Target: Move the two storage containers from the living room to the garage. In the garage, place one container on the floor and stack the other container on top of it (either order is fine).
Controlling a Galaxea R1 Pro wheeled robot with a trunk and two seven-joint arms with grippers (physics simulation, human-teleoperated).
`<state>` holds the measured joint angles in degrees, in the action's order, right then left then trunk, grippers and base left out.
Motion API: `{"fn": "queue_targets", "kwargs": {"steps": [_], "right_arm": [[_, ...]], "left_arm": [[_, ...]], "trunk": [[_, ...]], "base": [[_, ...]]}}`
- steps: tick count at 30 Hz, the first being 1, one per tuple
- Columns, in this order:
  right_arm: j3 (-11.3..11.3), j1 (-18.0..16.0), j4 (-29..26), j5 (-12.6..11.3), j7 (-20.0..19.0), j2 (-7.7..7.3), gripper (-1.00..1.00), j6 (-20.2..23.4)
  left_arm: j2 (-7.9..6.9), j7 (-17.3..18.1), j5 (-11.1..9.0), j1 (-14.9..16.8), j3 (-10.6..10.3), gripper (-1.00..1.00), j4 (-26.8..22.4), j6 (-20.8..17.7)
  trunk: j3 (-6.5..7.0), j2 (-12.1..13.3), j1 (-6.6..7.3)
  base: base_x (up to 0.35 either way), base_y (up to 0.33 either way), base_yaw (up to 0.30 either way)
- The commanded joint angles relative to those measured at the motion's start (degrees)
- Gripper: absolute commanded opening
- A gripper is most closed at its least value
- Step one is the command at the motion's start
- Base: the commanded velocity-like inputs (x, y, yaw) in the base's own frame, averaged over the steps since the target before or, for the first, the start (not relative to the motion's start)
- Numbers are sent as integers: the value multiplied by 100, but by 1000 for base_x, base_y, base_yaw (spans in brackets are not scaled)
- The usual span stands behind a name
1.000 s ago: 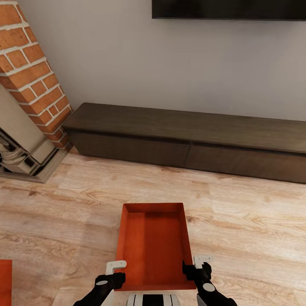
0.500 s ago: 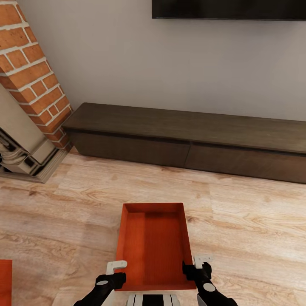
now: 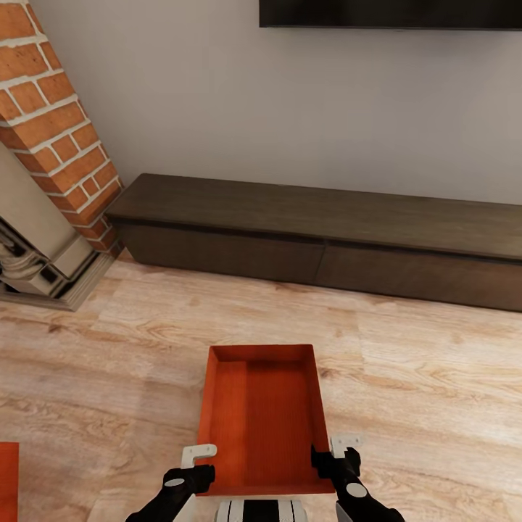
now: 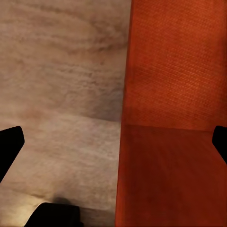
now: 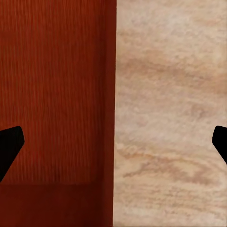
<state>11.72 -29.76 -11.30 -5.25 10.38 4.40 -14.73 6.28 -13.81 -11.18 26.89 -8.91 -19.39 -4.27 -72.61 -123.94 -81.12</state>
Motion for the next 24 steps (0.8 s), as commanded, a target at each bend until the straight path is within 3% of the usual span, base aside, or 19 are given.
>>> {"fn": "queue_targets", "kwargs": {"steps": [1, 24], "right_arm": [[49, -4, 5, -55, 26, -1, 100, -21], [41, -4, 5, -55, 26, 1, 100, -14]], "left_arm": [[-4, -43, -51, 0, -49, 100, -13, -30], [-4, -52, -51, 0, -42, 100, -13, -30]], "trunk": [[-22, -43, -22], [-22, -43, -22]], "base": [[0, 0, 0], [0, 0, 0]]}}
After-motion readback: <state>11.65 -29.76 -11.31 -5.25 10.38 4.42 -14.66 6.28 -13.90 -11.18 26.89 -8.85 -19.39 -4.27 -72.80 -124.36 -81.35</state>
